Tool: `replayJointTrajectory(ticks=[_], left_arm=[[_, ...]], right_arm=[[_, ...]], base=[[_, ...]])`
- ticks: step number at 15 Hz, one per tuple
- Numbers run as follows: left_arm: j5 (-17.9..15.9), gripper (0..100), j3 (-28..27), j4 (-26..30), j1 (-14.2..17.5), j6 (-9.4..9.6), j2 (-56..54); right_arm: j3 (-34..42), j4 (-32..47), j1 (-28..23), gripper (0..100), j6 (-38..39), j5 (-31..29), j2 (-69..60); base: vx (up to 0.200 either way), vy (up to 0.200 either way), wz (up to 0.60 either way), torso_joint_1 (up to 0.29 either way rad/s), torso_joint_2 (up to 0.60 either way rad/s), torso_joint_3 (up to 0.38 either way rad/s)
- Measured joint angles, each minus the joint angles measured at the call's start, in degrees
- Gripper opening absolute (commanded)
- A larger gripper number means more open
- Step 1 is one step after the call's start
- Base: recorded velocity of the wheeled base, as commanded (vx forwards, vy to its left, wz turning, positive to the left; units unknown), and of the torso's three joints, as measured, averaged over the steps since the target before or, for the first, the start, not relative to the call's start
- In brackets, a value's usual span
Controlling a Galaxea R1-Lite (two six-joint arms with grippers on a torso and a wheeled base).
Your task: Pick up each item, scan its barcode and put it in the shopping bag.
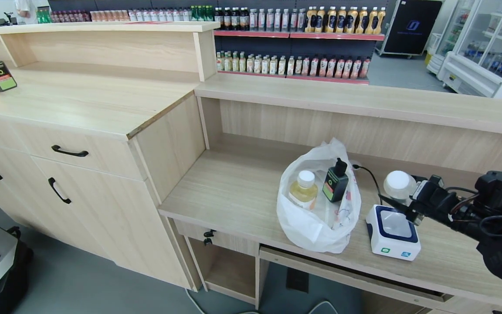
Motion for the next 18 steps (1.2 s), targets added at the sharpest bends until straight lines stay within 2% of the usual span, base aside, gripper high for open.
replayJointTrajectory(ticks=[18], left_arm=[[0.00, 0, 0.00, 0.00, 0.00, -0.02, 0.00]], right_arm=[[-1.84, -1.44, 0.40, 0, 0.79, 3.10, 3.30]], base=[[0.000, 0.000, 0.00, 0.000, 0.00, 0.000]])
